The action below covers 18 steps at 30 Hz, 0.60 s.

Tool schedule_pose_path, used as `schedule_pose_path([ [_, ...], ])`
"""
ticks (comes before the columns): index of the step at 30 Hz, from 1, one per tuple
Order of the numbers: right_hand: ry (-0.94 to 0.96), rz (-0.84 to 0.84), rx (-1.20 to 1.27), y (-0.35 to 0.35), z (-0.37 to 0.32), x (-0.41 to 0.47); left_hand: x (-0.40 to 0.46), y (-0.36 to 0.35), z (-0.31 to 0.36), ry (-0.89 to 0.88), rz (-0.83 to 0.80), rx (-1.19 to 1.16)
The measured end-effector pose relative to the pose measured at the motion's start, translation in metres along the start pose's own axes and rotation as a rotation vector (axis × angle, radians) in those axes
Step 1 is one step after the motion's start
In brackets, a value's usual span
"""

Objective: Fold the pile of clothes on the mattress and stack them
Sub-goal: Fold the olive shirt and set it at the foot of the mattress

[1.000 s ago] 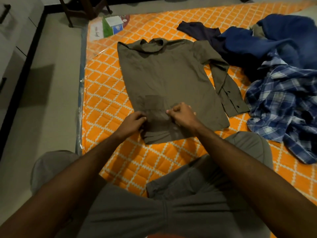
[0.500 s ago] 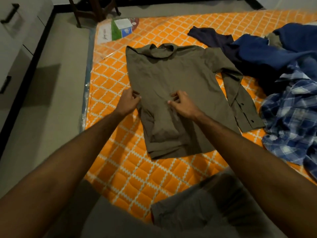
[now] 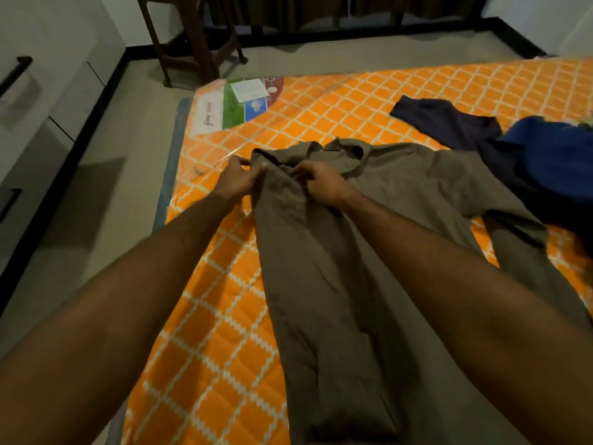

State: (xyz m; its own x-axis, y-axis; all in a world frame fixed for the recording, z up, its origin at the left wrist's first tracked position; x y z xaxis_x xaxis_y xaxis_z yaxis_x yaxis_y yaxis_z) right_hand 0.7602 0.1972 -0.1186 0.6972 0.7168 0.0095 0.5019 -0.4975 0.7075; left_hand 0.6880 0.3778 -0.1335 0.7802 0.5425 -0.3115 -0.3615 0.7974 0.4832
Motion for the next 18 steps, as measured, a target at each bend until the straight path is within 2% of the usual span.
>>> schedule_pose_path([
  [2,0.088,-0.125,-0.246,-0.011,0.002,0.027,0.019,-0.007,0.008,-0.049,0.0,0.087],
  [4,0.075,-0.176,-0.478,-0.018,0.016,0.047,0.03,-0.011,0.016,-0.12,0.025,0.112],
  [7,0.086,-0.09,-0.596,-0.012,0.028,0.068,0.031,-0.017,0.024,-0.18,0.042,0.085],
  [11,0.181,-0.104,-0.797,-0.008,0.037,0.086,0.022,-0.038,0.032,-0.138,-0.158,-0.089],
  [13,0.241,-0.032,-0.871,0.002,0.032,0.087,0.02,-0.045,0.037,-0.166,-0.177,-0.122],
  [16,0.141,0.165,-0.817,0.025,0.031,0.085,0.016,-0.055,0.04,-0.173,-0.117,-0.154],
  [17,0.074,0.192,-0.625,0.029,0.035,0.084,0.015,-0.057,0.04,-0.172,-0.088,-0.174],
  [18,0.004,0.196,-0.283,0.029,0.042,0.082,0.015,-0.058,0.041,-0.172,-0.056,-0.211],
])
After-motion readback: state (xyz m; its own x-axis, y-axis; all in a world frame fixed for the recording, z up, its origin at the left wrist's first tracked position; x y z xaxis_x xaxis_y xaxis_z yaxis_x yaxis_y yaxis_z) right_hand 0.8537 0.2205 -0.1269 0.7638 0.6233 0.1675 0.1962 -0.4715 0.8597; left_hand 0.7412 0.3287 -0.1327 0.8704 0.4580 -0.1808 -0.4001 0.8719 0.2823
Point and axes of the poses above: each hand's wrist, its own x-axis towards the middle knuckle, its own y-axis out of the back of the hand, z = x × y, the point moved 7 cm from there along x, towards the middle knuckle, and after that the axes turned 6 degrees about y, right-handed, at the moved point
